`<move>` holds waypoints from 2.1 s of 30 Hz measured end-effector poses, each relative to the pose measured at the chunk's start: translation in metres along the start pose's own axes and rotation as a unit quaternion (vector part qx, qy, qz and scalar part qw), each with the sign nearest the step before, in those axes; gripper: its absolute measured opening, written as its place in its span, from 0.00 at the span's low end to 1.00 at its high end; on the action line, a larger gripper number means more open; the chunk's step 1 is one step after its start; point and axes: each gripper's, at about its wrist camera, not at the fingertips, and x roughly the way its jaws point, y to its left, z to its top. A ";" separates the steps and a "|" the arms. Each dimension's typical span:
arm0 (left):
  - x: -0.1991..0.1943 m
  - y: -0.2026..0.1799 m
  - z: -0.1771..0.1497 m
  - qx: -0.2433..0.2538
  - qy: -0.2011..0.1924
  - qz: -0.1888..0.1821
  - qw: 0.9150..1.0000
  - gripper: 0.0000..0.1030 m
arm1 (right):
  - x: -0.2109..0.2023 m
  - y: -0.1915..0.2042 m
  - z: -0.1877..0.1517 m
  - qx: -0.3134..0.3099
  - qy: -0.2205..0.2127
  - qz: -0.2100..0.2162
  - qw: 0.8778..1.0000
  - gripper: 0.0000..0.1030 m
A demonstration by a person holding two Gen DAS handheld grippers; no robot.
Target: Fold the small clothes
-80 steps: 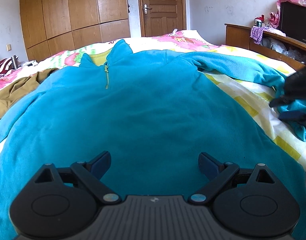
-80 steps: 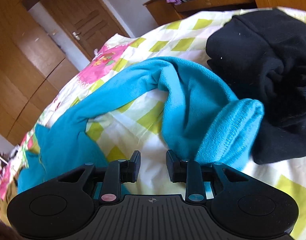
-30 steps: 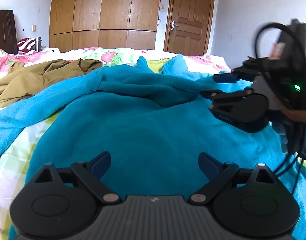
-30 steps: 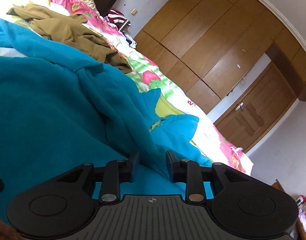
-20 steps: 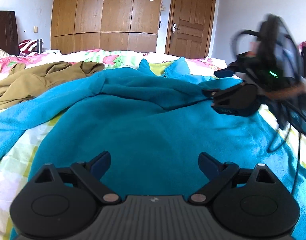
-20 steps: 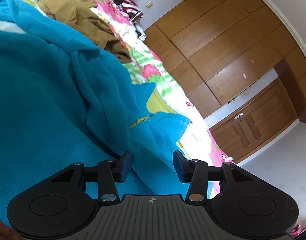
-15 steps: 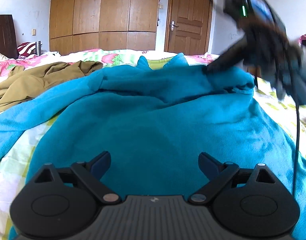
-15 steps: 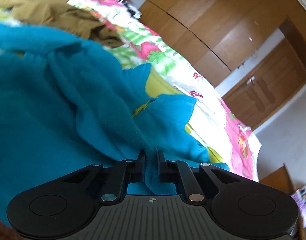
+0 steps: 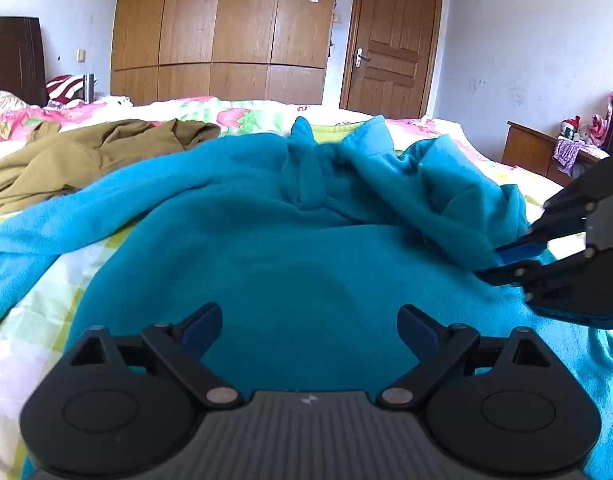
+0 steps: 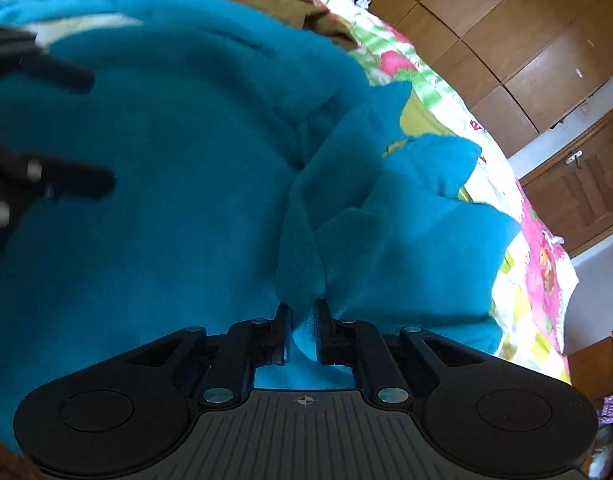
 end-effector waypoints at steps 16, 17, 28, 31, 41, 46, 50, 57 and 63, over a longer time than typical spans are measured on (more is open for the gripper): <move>0.001 0.002 -0.001 -0.003 -0.007 -0.002 1.000 1.00 | 0.045 -0.062 0.116 0.110 -0.057 -0.010 0.992 0.47; 0.002 0.001 -0.001 -0.001 -0.006 -0.003 1.000 1.00 | 0.063 -0.066 0.121 0.120 -0.039 -0.002 0.992 0.44; -0.006 0.007 0.003 -0.022 -0.025 -0.001 0.999 1.00 | -0.018 -0.141 0.116 0.373 -0.158 -0.035 0.914 0.02; -0.006 0.009 0.004 -0.026 -0.025 0.001 0.999 1.00 | -0.042 -0.125 0.117 0.372 -0.209 -0.041 0.904 0.02; -0.003 0.009 0.003 -0.017 -0.018 0.004 1.000 1.00 | 0.044 0.005 0.100 0.117 -0.057 0.073 0.989 0.04; -0.004 0.012 0.003 -0.022 -0.016 0.003 1.000 1.00 | 0.034 -0.001 0.112 0.104 -0.074 0.073 0.989 0.16; -0.006 0.013 0.003 -0.022 -0.023 0.002 0.999 1.00 | 0.027 -0.021 0.126 0.163 -0.108 0.092 0.976 0.46; -0.004 0.014 0.003 -0.025 -0.025 0.019 0.999 1.00 | 0.076 -0.067 0.157 0.352 -0.076 0.129 0.924 0.47; -0.001 0.009 0.001 -0.011 -0.022 0.019 1.000 1.00 | 0.117 -0.087 0.160 0.510 -0.023 0.181 0.841 0.48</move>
